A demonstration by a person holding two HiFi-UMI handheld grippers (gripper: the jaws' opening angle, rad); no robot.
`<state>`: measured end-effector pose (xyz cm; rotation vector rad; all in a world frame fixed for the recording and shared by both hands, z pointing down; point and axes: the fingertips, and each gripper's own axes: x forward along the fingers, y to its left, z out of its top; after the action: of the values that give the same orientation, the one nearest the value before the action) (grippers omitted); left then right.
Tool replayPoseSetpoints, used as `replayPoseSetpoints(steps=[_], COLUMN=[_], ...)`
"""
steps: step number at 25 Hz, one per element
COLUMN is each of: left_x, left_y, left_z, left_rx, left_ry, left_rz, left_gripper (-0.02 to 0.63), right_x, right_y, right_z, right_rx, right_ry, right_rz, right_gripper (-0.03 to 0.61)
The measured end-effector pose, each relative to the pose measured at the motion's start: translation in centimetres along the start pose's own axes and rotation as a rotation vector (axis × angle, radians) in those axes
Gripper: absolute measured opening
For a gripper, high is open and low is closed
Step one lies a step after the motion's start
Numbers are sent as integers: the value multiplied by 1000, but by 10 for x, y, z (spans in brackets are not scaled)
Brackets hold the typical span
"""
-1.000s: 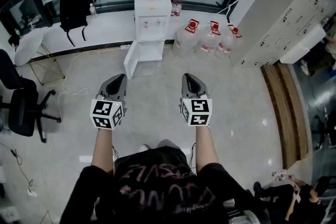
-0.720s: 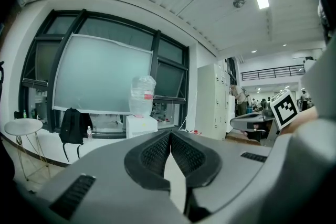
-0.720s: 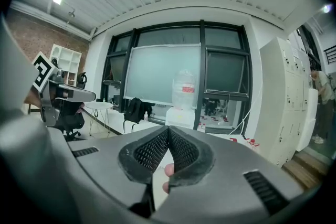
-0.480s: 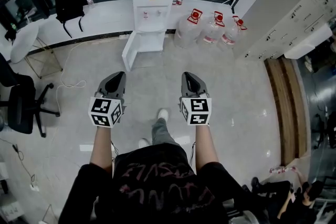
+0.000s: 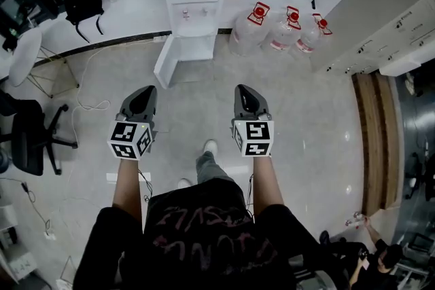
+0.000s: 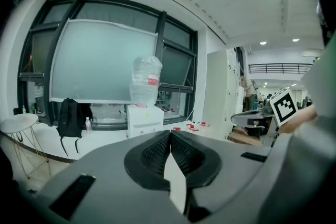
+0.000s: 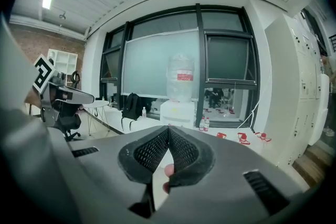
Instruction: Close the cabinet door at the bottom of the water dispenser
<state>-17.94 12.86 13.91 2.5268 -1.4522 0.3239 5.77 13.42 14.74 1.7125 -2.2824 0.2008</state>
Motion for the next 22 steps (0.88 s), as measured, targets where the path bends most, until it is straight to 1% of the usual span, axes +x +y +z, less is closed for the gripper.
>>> replayPoseSetpoints(steps=[3, 8, 13, 17, 22], left_x=[31, 69, 97, 115, 134], left_y=[9, 22, 36, 50, 68], left_z=[4, 4, 0, -9, -24], left_rx=[-8, -21, -36, -51, -61], left_ry=[11, 38, 63, 80, 106], left_rz=[25, 62, 93, 107, 112], left_gripper=[15, 15, 15, 15, 15], right_x=[33, 77, 113, 138, 163], right_y=[-22, -42, -55, -59, -66], right_z=[1, 0, -8, -16, -23], right_rx=[2, -46, -20, -12, 1], right_ry=[4, 30, 59, 78, 80], right_rz=[16, 68, 111, 129, 120], right_gripper=[12, 14, 12, 14, 14])
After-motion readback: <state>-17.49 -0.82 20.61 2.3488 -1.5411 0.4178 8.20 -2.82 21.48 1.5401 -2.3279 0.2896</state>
